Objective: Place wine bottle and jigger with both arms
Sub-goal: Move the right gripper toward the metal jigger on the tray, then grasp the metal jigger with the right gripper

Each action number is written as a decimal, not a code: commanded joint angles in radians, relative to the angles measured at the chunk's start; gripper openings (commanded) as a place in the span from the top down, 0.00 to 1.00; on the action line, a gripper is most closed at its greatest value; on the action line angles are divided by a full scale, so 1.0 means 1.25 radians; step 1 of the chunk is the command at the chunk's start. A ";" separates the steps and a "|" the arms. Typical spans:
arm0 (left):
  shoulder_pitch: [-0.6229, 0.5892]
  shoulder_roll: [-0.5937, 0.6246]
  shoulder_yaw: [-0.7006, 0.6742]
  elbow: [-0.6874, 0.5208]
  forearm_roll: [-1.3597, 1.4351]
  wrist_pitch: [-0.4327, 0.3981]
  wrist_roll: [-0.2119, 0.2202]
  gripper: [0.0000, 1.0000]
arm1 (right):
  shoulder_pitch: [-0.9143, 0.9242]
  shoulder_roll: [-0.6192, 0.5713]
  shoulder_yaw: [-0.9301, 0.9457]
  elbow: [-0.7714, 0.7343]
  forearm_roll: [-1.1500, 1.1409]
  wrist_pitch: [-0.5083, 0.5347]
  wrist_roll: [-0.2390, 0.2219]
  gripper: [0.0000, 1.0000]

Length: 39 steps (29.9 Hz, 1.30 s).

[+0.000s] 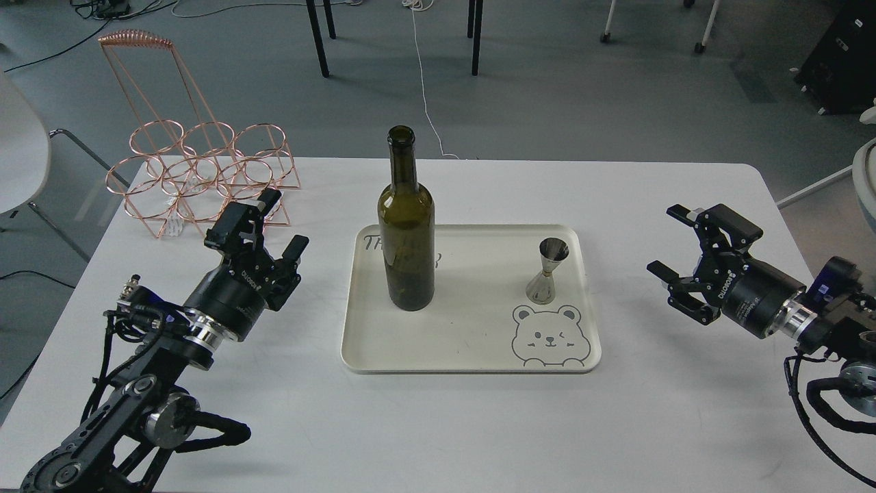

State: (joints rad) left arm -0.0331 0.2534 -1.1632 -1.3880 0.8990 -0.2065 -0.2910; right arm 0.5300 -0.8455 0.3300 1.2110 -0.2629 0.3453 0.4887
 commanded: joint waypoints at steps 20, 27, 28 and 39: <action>-0.029 0.080 0.009 0.001 0.022 0.007 -0.158 0.02 | -0.007 -0.103 0.036 0.103 -0.679 -0.315 0.000 0.02; -0.028 0.072 0.014 0.000 0.023 0.008 -0.158 0.02 | -0.017 0.037 -0.058 0.055 -0.992 -0.667 0.000 0.02; -0.028 0.072 0.014 -0.001 0.023 0.008 -0.158 0.02 | -0.015 0.060 -0.058 0.033 -1.019 -0.667 0.000 0.02; -0.026 0.072 0.014 -0.004 0.023 0.008 -0.158 0.02 | 0.030 0.287 -0.082 -0.216 -1.156 -0.667 0.000 0.05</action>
State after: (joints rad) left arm -0.0682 0.3449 -1.1458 -1.3921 0.9282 -0.1962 -0.4888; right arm 0.5541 -0.5329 0.2360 0.9777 -1.6981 -0.4887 0.4889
